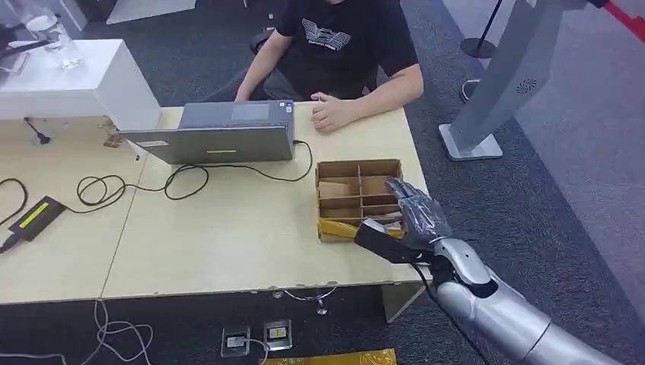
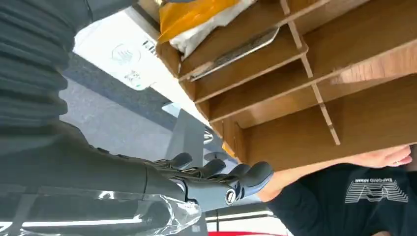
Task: Pass the card to the sensor for recognition and then transmit it.
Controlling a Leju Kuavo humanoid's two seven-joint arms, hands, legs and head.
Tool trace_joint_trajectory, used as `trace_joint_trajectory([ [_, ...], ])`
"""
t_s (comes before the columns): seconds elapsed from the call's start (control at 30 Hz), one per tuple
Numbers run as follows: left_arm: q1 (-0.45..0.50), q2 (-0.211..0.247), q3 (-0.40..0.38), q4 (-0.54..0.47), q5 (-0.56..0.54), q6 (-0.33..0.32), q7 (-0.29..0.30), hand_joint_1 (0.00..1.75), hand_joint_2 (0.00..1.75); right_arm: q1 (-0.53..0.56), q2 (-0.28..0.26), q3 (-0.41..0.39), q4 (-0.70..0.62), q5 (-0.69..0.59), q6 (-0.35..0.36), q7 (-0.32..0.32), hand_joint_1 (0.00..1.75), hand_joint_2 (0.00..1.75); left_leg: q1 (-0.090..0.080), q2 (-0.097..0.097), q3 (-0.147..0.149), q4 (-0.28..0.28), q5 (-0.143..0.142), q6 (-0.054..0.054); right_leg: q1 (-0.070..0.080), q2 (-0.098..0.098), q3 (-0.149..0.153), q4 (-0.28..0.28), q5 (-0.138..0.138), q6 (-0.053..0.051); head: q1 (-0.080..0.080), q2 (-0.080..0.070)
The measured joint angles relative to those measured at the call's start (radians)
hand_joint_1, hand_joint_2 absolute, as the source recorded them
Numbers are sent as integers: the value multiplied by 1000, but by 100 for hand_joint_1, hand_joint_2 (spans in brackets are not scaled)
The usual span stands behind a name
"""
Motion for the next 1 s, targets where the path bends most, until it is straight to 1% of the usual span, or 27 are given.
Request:
trace_joint_trajectory([
  [0.17,0,0,-3,0,-6,0,0,0,0,0,5,13,14,2,-19,5,0,175,0,0,0,0,0,0,0,0,0,0,0,0,0,0],
  [0.6,0,0,-4,0,-10,-1,0,0,0,1,7,35,36,25,-35,34,0,175,0,0,0,0,0,0,0,0,0,0,0,0,0,0],
  [1.0,0,0,-28,0,-21,-1,0,0,0,1,9,54,53,31,-61,34,0,175,0,0,0,0,0,0,0,0,0,0,0,0,0,0],
])
